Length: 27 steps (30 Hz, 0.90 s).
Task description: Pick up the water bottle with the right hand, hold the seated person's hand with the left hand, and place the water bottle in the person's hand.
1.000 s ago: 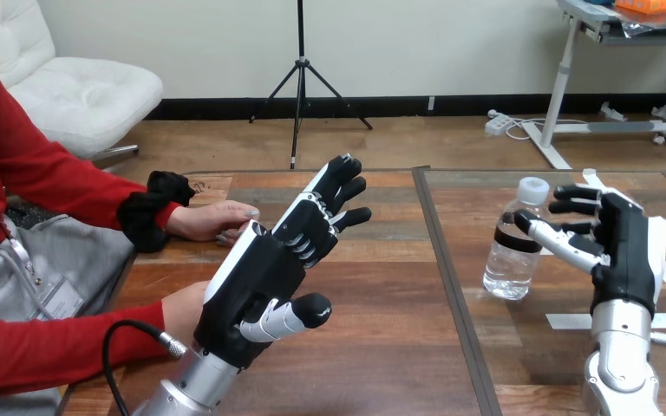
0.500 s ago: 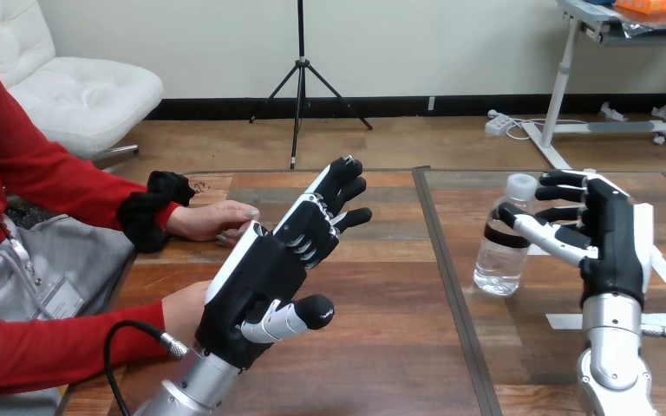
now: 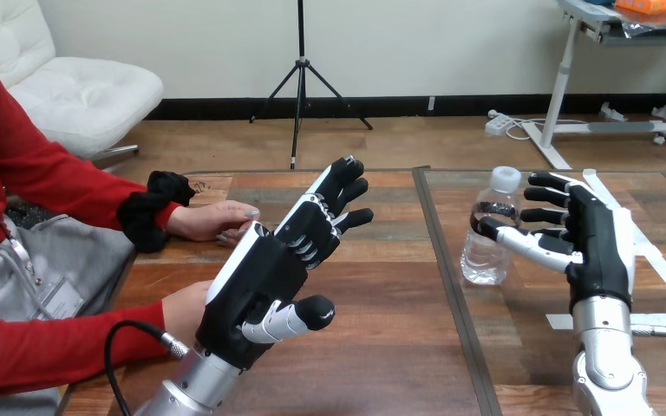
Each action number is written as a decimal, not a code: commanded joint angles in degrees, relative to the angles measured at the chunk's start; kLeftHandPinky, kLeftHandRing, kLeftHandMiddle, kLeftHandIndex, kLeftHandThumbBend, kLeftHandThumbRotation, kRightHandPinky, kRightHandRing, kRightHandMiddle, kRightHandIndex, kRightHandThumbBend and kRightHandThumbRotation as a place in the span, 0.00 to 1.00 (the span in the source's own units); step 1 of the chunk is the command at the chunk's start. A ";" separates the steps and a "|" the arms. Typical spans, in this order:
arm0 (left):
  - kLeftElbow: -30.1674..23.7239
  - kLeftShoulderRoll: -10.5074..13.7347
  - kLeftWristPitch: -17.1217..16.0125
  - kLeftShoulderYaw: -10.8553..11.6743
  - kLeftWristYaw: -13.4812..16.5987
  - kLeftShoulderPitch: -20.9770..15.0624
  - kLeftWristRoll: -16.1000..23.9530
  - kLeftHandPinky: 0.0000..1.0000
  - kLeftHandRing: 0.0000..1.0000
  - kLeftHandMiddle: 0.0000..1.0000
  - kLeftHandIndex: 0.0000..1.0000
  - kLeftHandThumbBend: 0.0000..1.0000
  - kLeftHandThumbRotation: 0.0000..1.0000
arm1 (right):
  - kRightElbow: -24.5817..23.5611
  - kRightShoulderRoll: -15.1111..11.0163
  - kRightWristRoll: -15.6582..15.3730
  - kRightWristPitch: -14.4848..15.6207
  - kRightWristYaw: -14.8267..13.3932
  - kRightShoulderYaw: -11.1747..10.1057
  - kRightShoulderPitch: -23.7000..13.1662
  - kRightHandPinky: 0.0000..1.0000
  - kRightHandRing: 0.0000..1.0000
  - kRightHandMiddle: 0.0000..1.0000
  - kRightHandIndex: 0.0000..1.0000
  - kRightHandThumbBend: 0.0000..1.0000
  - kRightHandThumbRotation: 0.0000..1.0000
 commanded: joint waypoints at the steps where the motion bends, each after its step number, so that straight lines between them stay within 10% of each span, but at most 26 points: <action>1: -0.56 -0.21 -0.11 0.81 -0.25 -3.21 -0.55 0.90 0.98 1.00 0.98 1.00 0.68 | -0.05 -1.26 -0.64 0.85 0.95 0.76 -1.54 0.64 0.81 0.83 0.86 1.00 0.22; 27: -1.24 -0.15 -0.64 0.98 -0.64 -2.72 -0.99 0.89 0.97 0.99 0.98 1.00 0.68 | 5.67 -2.65 -0.14 1.86 5.41 0.89 -3.59 0.85 0.97 0.97 1.00 1.00 0.42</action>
